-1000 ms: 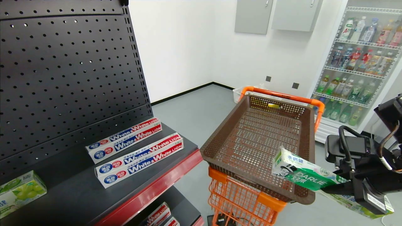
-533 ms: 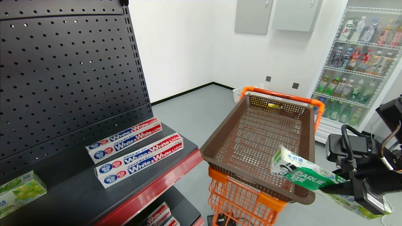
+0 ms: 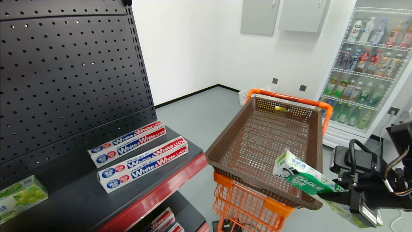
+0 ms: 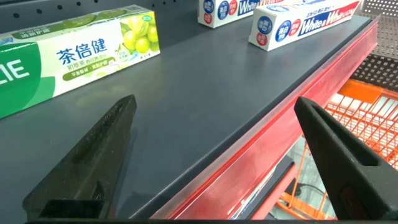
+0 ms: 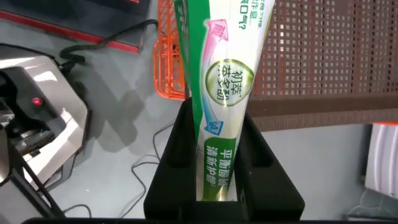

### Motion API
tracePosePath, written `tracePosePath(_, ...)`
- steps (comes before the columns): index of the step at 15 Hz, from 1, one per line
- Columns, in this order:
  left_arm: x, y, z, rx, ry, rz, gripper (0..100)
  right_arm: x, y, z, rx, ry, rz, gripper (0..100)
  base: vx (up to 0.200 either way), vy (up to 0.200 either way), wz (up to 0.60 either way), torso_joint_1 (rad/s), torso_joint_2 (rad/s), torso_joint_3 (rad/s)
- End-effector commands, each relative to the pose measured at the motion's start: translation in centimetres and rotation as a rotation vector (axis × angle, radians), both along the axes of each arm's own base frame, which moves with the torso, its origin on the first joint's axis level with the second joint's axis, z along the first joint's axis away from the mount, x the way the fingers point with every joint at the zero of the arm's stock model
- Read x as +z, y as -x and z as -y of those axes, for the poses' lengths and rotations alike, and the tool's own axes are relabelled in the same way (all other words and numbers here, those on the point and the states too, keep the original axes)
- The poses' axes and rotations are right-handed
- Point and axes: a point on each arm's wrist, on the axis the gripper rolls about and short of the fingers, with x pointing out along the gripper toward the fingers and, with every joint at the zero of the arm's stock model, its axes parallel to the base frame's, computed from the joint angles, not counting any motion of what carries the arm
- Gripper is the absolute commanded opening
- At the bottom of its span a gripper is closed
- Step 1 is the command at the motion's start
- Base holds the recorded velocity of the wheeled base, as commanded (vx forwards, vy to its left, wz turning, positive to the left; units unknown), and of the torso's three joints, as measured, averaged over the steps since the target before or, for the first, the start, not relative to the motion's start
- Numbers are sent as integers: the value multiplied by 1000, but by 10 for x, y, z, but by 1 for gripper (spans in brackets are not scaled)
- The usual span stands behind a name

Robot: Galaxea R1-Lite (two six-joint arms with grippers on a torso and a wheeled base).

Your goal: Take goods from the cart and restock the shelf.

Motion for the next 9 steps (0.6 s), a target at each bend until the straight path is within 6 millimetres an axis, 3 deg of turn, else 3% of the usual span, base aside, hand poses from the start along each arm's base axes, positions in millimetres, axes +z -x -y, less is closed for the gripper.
tracePosePath(1, 0, 0, 0, 1, 0, -1, 100, 2, 1, 0, -12, 9, 16, 0, 0, 0, 0, 0, 0, 0)
tracePosePath(4, 0, 0, 0, 1, 0, 0, 100, 6, 5, -2, -41, 30, 42, 0, 0, 0, 0, 0, 0, 0)
tracePosePath(9, 0, 0, 0, 1, 0, -1, 100, 5, 5, -3, -42, 26, 36, 0, 0, 0, 600, 1, 1, 2)
